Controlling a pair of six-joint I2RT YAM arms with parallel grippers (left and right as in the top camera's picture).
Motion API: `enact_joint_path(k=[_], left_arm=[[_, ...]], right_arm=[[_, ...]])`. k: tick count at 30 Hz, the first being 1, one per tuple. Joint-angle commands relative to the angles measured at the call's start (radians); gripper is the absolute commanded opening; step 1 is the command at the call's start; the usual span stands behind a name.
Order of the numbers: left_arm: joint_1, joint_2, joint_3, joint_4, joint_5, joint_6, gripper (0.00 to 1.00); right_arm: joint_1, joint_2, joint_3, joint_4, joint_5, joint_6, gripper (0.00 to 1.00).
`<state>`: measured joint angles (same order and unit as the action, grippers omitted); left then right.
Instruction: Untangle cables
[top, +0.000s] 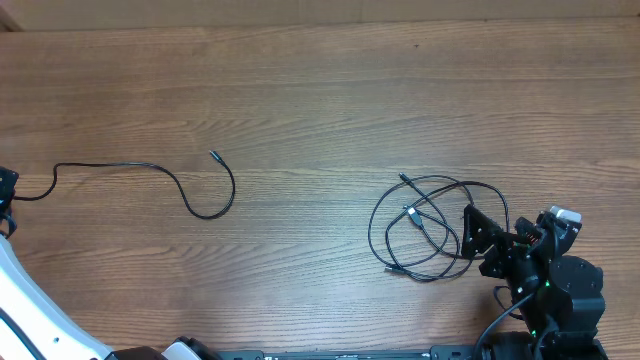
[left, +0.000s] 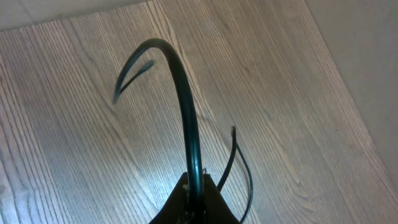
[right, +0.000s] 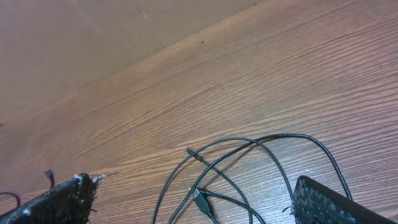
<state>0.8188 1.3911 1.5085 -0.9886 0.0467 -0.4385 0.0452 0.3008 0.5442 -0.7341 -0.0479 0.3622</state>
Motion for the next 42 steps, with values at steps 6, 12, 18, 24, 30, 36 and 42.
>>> enact_joint_path(k=[6,12,18,24,30,36,42], left_arm=[[0.002,-0.019,0.013,-0.024,-0.029,0.027,0.04],[0.002,-0.019,0.013,-0.020,-0.072,0.027,0.04],[0.004,-0.019,0.013,0.056,-0.114,0.027,0.04],[0.052,-0.019,0.013,0.139,-0.114,-0.024,0.04],[0.196,-0.019,0.013,0.192,-0.114,-0.077,0.04],[0.300,-0.019,0.013,0.193,-0.072,-0.110,0.04],[0.311,-0.019,0.013,0.205,-0.003,-0.112,0.04]], right_arm=[[-0.007,-0.010,0.012,0.006,-0.007,0.005,1.00],[-0.007,-0.010,0.012,0.005,-0.007,0.005,1.00],[-0.007,-0.010,0.012,0.006,-0.007,0.005,1.00],[-0.007,-0.010,0.012,0.006,-0.007,0.005,1.00],[-0.007,-0.010,0.012,0.010,-0.007,0.009,1.00],[-0.007,-0.010,0.012,0.024,-0.007,0.028,1.00],[-0.007,-0.010,0.012,0.025,-0.007,0.031,1.00]])
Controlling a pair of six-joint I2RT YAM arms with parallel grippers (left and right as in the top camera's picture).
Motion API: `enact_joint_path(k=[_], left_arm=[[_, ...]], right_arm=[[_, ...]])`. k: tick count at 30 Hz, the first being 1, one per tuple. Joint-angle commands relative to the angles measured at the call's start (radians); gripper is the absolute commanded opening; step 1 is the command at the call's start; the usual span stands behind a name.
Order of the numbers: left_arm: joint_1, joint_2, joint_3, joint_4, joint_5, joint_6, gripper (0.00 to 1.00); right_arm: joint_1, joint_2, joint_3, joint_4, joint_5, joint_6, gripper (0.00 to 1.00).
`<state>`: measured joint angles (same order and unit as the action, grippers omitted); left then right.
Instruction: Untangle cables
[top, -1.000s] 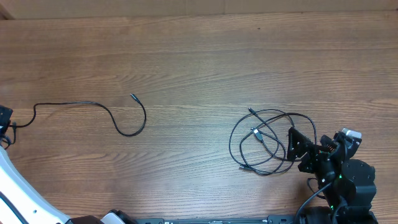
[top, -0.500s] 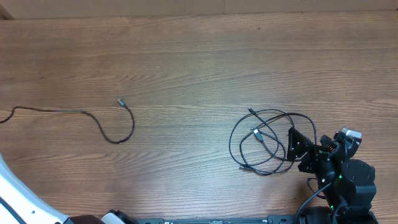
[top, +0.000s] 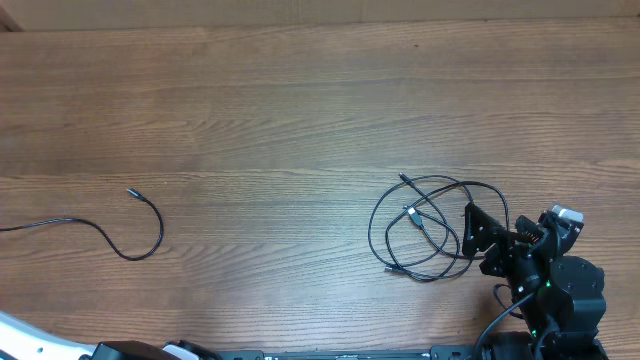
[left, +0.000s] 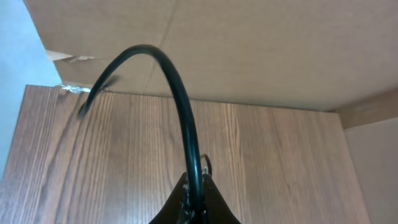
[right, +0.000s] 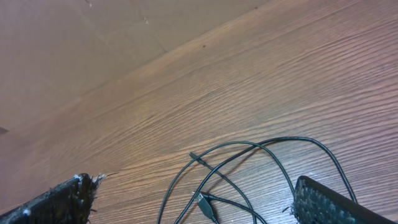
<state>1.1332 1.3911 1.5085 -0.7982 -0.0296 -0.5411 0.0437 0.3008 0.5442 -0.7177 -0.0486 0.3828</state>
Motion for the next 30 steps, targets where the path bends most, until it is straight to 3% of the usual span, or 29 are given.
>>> enact_joint_path(k=[1,10,21,30], left_arm=[[-0.010,-0.019,0.013,0.020,0.114,0.005,0.04],[-0.177,-0.017,0.013,0.025,0.344,0.048,0.04],[-0.574,0.063,0.012,-0.052,0.330,0.311,0.04],[-0.682,0.151,0.012,-0.184,0.200,0.301,0.04]], right_arm=[[-0.006,-0.010,0.012,0.008,-0.006,0.010,1.00],[-0.006,-0.010,0.012,0.008,-0.006,0.010,1.00],[-0.006,-0.010,0.012,0.008,-0.006,0.010,1.00],[-0.006,-0.010,0.012,0.008,-0.005,0.009,1.00]])
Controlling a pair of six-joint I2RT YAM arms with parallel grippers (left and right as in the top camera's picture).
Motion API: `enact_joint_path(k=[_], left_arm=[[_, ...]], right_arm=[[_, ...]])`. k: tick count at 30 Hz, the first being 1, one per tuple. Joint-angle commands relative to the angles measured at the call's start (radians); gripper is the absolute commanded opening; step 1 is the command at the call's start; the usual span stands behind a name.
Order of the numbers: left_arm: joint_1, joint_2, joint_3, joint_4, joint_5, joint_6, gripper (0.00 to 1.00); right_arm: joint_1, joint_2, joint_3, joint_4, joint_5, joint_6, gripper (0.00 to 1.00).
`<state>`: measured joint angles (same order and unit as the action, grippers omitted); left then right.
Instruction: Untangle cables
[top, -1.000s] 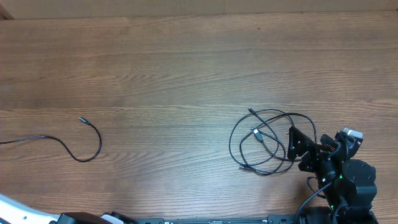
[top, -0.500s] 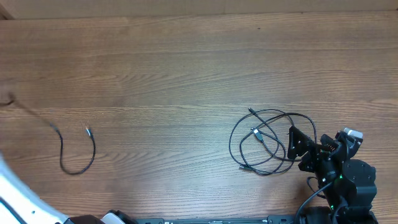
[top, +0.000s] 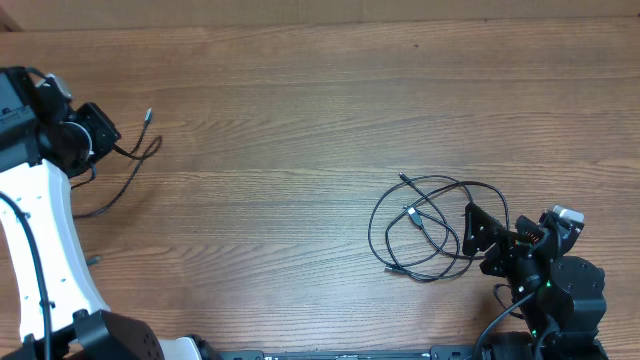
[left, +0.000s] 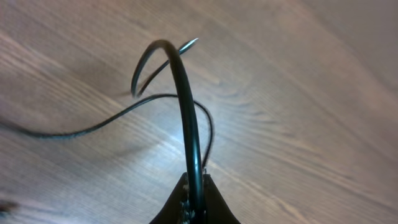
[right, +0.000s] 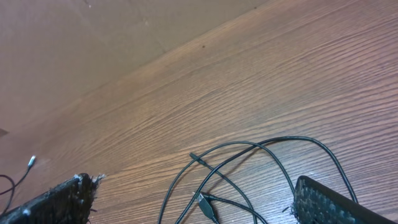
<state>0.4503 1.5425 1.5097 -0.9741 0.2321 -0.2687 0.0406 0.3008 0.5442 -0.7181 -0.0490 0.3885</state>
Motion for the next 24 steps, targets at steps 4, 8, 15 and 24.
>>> enact_joint_path(k=[4,8,15,24], left_arm=[[0.034,-0.011,0.011,-0.023,-0.064,0.016,0.04],[0.086,-0.015,0.011,-0.090,-0.064,-0.043,0.04],[0.227,-0.016,0.011,-0.183,-0.164,-0.210,0.04],[0.316,-0.015,0.009,-0.296,-0.397,-0.235,0.04]], right_arm=[[-0.003,-0.010,0.012,0.008,-0.005,0.000,1.00],[-0.003,-0.010,0.012,0.008,-0.005,0.000,1.00],[-0.003,-0.010,0.012,0.008,-0.005,0.000,1.00],[-0.003,-0.010,0.012,0.009,0.005,0.000,1.00]])
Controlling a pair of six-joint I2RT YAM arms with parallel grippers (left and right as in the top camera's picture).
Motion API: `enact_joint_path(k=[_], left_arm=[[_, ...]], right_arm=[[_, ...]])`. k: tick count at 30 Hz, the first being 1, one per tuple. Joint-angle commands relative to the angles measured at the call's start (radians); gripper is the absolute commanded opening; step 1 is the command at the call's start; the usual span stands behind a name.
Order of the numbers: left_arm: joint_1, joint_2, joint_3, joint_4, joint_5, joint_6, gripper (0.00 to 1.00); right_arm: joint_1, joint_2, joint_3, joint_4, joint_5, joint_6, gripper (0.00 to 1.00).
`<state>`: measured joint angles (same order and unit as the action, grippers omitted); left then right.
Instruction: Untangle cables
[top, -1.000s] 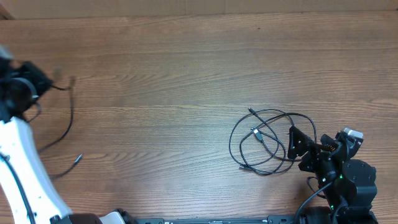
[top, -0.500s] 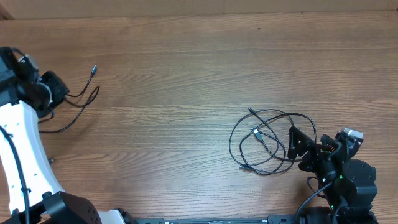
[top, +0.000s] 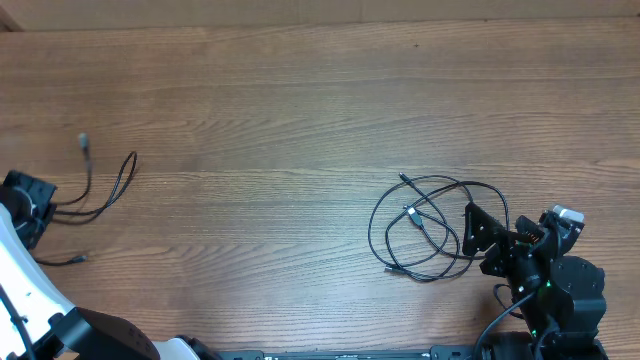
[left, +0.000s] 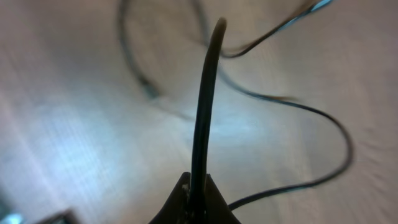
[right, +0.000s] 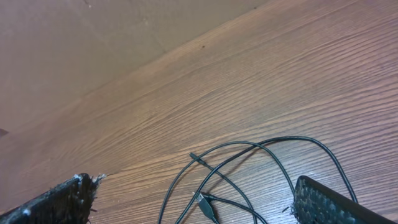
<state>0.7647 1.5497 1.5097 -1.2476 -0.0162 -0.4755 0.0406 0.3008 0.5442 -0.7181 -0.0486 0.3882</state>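
Observation:
A loose black cable (top: 120, 187) lies in slack loops near the table's left edge, its plug end (top: 82, 141) pointing to the far side. My left gripper (top: 22, 195) is at that edge, shut on this cable (left: 205, 112); the left wrist view is blurred, with the fingertips (left: 198, 186) pinched on the cord. At the right a tangle of black cables (top: 430, 225) lies on the wood. My right gripper (top: 482, 243) stands open right beside it, with the tangle's loops (right: 249, 149) and a USB plug (right: 204, 202) between its fingers (right: 329, 202).
The wooden table (top: 300, 100) runs between the two cable groups. A cardboard wall (right: 93, 43) stands along the far edge. The right arm's base (top: 565, 290) is at the front right corner.
My left gripper has gone from the upper left of the table to the left edge, lower in the overhead view, still shut on the cable. The cable lies differently. The right arm is unmoved.
First my left gripper held one end of the separated cable at the left edge, the cable stretched toward mid-table. Then the cable lay further left, the gripper out of view. Later it was bunched at the upper left, now by the left edge. The tangle stayed put.

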Motion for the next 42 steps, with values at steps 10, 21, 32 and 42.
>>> enact_joint_path(k=[10,21,32,42], left_arm=[[0.000,-0.022,0.002,-0.039,-0.189,-0.019,0.75],[0.000,-0.022,0.002,-0.034,-0.113,-0.009,1.00],[-0.143,-0.021,0.002,0.001,0.115,0.195,1.00],[-0.470,0.005,-0.004,-0.001,-0.015,0.195,1.00]], right_arm=[[-0.003,-0.010,0.012,0.008,0.013,0.001,1.00],[-0.003,-0.010,0.012,0.008,0.013,0.001,1.00],[-0.003,-0.010,0.012,0.008,0.013,0.001,1.00],[-0.003,-0.010,0.012,0.008,0.013,0.001,1.00]])
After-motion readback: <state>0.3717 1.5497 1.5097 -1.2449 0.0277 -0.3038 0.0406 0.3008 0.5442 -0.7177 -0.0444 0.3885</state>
